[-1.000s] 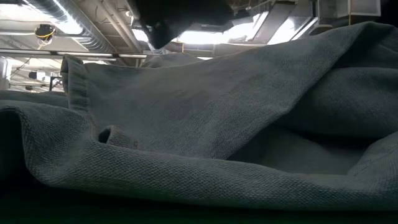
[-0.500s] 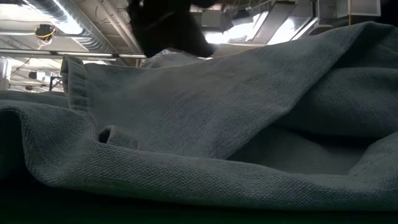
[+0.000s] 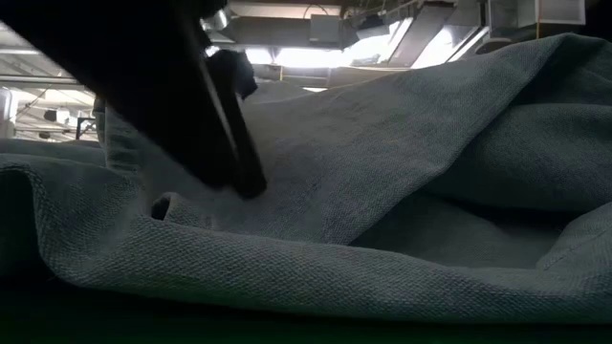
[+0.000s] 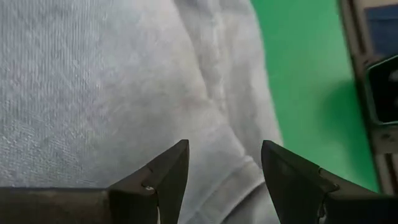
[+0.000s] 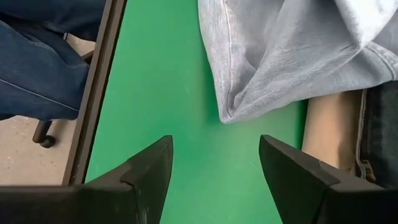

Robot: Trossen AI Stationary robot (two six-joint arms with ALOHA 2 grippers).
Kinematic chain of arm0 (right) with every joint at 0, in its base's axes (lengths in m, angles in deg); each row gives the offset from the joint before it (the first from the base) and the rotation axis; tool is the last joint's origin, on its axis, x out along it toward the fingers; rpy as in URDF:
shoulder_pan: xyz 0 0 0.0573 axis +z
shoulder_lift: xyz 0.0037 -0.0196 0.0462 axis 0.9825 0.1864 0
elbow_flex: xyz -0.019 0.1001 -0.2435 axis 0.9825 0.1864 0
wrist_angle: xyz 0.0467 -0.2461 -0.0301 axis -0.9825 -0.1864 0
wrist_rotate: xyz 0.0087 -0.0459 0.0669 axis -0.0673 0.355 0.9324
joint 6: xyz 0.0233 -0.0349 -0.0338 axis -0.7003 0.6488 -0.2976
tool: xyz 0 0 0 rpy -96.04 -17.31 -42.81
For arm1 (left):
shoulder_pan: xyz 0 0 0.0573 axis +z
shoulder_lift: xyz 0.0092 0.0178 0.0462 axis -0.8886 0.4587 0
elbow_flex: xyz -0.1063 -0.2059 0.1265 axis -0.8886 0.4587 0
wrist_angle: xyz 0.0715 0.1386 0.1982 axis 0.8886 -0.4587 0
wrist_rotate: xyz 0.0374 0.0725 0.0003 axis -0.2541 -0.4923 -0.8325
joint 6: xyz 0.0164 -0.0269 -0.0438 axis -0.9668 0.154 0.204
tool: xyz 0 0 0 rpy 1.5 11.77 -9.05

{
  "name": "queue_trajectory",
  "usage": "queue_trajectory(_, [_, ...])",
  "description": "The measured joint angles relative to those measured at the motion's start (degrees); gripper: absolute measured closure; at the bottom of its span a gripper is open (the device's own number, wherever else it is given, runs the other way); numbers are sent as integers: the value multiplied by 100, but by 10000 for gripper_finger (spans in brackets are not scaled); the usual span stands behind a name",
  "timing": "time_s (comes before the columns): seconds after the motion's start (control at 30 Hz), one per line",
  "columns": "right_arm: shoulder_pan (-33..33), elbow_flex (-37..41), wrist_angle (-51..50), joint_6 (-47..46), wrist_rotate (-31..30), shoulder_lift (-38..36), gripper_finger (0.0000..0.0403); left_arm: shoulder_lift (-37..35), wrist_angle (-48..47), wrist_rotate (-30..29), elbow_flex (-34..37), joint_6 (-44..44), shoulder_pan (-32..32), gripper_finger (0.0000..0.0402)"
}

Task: Fold Laundry from Bin
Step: Fold the light blue jeans

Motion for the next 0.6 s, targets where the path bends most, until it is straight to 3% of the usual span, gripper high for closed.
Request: queue_trajectory(0.6, [0, 417, 567, 4, -642, 0, 164, 165, -197, 317, 0, 25, -83, 207])
